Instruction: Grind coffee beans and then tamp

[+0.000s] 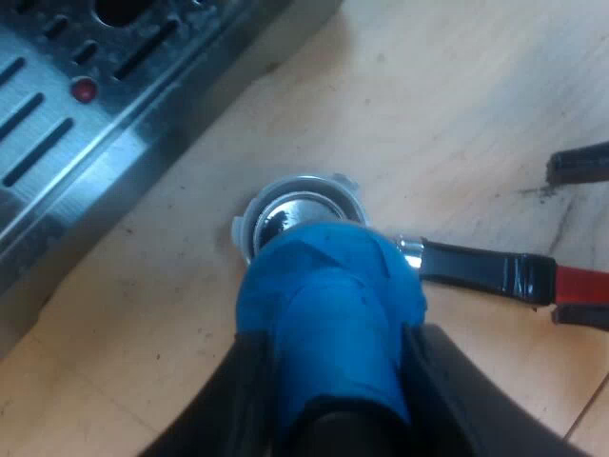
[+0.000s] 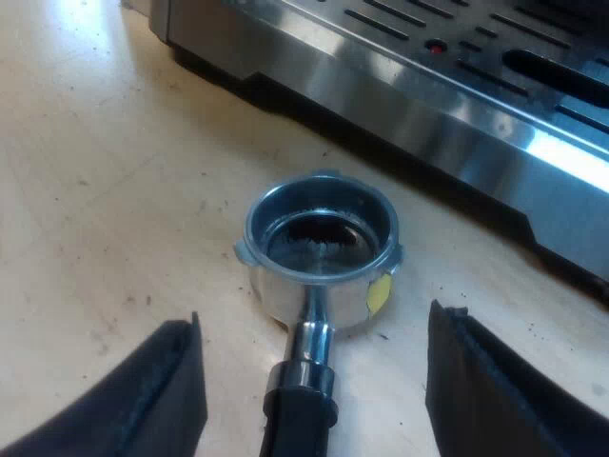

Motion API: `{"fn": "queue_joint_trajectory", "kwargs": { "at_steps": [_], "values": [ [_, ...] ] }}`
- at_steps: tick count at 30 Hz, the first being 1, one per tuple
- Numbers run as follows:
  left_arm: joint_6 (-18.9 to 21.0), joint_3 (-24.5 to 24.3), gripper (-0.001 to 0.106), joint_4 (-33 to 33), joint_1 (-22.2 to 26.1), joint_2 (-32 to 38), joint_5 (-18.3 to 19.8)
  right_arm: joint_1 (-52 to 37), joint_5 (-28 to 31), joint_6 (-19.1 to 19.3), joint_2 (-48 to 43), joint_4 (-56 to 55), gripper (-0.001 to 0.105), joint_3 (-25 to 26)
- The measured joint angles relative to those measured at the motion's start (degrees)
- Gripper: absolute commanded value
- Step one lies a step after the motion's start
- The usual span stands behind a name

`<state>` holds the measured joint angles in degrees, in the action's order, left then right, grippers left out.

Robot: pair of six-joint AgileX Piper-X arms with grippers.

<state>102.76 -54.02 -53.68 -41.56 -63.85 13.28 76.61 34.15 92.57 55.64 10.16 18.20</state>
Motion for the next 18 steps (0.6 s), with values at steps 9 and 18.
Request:
{"fn": "queue_joint_trajectory", "kwargs": {
  "at_steps": [9, 18],
  "values": [
    [-1.2, -1.4, 0.0, 0.8, -4.5, -5.1, 0.2, 0.0, -0.4, 0.0, 0.0, 0.0, 0.054, 0.0],
    [-1.4, -1.4, 0.0, 1.8, -4.5, -9.1, -1.0, 0.0, -3.2, 0.0, 0.0, 0.0, 0.054, 0.0]
  ]
}}
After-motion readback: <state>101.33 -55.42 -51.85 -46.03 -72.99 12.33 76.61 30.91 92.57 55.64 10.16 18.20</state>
